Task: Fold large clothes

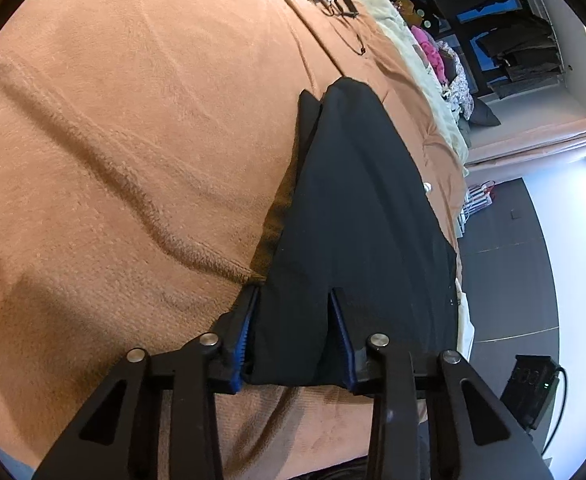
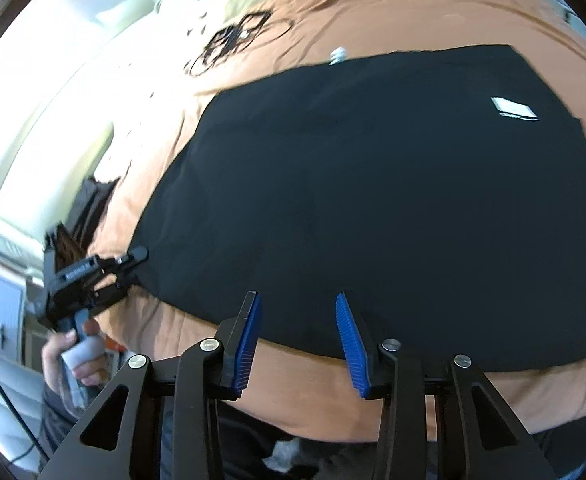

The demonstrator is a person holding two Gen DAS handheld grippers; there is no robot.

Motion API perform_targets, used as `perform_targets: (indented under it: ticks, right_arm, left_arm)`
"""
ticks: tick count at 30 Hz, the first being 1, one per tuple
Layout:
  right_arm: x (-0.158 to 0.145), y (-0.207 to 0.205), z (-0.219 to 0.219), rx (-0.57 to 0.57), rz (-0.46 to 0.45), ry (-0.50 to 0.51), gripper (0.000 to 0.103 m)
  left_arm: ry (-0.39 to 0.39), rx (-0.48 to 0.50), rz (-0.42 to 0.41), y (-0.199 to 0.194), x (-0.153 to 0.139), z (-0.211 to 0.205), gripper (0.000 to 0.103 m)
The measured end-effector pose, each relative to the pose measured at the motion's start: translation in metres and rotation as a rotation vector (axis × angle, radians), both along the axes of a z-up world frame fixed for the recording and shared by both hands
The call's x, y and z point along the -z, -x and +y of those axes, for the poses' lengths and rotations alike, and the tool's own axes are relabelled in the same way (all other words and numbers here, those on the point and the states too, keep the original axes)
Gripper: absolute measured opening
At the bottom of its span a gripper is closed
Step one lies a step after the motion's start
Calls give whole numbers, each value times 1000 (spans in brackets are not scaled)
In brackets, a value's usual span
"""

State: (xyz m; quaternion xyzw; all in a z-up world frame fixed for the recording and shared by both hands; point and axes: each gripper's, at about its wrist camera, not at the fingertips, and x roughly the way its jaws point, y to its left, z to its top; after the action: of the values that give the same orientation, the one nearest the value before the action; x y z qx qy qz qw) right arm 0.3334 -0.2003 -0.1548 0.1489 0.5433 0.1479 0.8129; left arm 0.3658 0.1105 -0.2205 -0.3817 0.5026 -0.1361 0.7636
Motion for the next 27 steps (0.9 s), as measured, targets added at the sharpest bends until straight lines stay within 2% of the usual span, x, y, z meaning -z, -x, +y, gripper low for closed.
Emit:
perform_targets:
  ticks: [4, 6, 8, 13, 27]
  right_arm:
    - [16, -13, 17, -35, 33, 73, 40]
    - [25, -23, 23, -44, 46, 119, 33]
    - [30, -31, 26, -49, 50, 158, 30]
    - [36, -54, 25, -40, 46, 203, 30]
    - [43, -123, 9, 26, 37, 218, 30]
  left_arm:
    - [-11, -17, -18, 6, -4, 1, 32]
    - [7, -36, -15, 7, -5, 4, 30]
    - [17, -52, -16, 9, -6, 5, 29]
    - [26, -92, -14, 14, -6, 5, 29]
    - [3, -156, 72, 9, -4, 0, 25]
